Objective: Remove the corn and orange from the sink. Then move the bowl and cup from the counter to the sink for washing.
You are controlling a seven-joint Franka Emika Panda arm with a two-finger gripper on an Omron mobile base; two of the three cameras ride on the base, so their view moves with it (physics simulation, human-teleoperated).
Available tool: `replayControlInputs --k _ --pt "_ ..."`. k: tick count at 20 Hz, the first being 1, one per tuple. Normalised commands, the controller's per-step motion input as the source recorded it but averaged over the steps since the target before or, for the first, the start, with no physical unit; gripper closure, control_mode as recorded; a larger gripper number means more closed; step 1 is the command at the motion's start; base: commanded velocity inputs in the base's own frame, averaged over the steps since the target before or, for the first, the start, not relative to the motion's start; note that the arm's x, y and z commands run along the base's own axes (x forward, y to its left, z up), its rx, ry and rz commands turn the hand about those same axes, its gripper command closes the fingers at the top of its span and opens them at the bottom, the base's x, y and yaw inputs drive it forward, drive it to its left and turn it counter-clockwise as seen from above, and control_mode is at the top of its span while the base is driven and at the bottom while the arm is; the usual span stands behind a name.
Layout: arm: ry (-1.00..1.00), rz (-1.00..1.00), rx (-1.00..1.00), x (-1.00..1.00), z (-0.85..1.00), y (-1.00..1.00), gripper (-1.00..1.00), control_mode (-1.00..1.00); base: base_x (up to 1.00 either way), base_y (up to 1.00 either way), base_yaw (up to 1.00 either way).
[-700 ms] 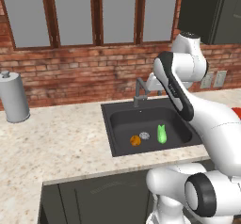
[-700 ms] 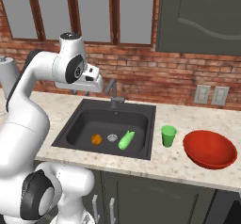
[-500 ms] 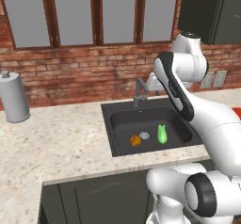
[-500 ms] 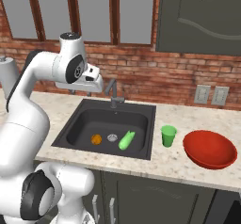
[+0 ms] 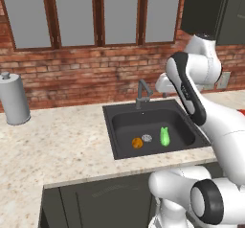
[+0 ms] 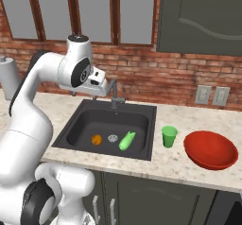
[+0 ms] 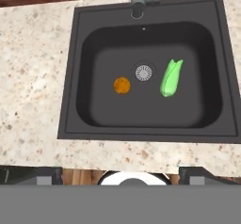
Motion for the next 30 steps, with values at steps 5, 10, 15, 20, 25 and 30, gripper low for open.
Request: replayControlInputs --k 5,10,15,20,25,30 --pt "-0.01 0.00 0.02 -0.28 0.00 -0.20 -1.00 -1.00 0.00 0.00 0.00" --pt "-0.04 -0.01 0.06 -0.33 -0.06 -0.23 -1.00 -1.00 0.00 0.00 0.00" --pt "0.00 -0.07 0.02 -0.22 -0.19 -0.13 -1.00 -1.00 0.00 0.00 0.00" --pt "-0.05 -0.05 0.02 -0.22 -0.23 -0.15 -1.00 -1.00 0.00 0.00 0.00" --pt "0.00 -0.16 0.00 -0.02 -0.24 -0.07 -1.00 -1.00 0.00 0.00 0.00" --pt "-0.01 -0.18 0.00 -0.01 -0.27 -0.02 -1.00 -1.00 0.00 0.00 0.00"
